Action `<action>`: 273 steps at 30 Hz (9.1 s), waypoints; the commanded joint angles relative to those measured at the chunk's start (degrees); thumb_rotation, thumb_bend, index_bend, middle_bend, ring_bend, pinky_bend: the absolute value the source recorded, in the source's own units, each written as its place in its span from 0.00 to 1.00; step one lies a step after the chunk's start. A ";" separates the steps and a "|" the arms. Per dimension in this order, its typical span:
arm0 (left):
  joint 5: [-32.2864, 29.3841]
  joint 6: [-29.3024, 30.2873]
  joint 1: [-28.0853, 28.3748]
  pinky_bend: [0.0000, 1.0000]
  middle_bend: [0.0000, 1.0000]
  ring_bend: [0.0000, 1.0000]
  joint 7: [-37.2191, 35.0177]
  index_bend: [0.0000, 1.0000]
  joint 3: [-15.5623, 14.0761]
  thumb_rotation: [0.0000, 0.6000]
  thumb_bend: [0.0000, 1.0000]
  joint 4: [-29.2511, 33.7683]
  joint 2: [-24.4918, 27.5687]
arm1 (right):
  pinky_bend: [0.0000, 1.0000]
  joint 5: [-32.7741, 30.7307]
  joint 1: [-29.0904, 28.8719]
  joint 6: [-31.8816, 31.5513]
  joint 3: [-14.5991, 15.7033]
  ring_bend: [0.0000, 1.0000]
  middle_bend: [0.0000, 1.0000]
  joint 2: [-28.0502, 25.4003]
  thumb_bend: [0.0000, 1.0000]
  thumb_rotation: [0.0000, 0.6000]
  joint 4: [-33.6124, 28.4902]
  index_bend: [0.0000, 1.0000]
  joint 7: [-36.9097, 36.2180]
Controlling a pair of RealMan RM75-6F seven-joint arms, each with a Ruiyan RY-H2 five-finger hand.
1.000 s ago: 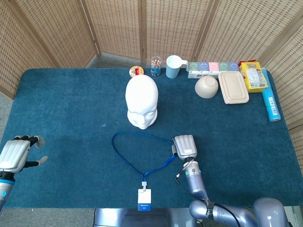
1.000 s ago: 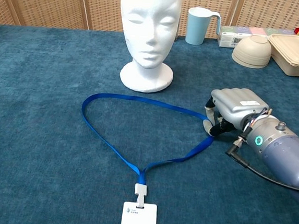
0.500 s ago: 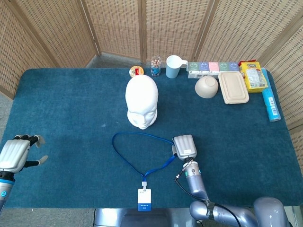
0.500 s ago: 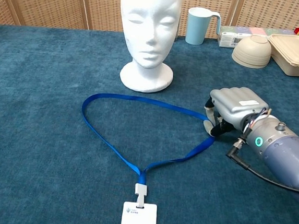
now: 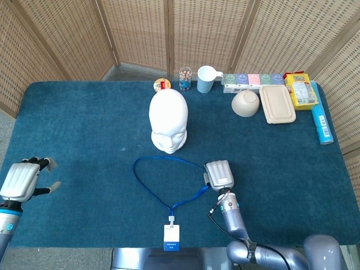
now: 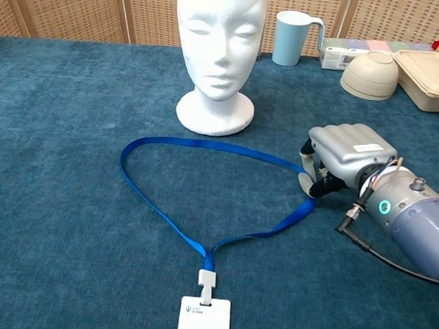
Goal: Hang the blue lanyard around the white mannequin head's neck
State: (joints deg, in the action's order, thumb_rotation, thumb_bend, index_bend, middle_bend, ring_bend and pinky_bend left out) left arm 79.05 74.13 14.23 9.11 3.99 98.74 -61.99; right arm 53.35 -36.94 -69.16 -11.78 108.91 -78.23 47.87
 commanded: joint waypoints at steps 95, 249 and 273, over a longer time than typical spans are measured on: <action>-37.02 -14.29 31.79 1.00 1.00 1.00 29.98 0.51 10.69 0.77 0.31 -24.27 -41.84 | 1.00 0.90 1.57 1.98 1.17 1.00 1.00 -2.70 0.58 0.89 -3.03 0.71 -4.99; -23.34 -0.81 34.68 1.00 1.00 1.00 16.84 0.68 26.12 0.79 0.46 -0.78 -17.69 | 1.00 -10.28 -11.42 9.84 -21.70 1.00 1.00 -38.87 0.58 0.91 -26.81 0.74 -36.56; -31.89 -5.92 38.75 1.00 1.00 1.00 13.27 0.68 26.12 0.80 0.46 -14.21 -21.58 | 1.00 -18.47 -17.09 14.99 -18.12 1.00 1.00 -38.73 0.58 0.91 -17.10 0.74 -36.60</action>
State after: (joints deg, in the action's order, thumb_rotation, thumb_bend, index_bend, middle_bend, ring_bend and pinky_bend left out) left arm 47.54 68.54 52.64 22.45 30.18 85.10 -83.21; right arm 35.26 -53.68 -54.56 -30.15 69.92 -95.80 11.36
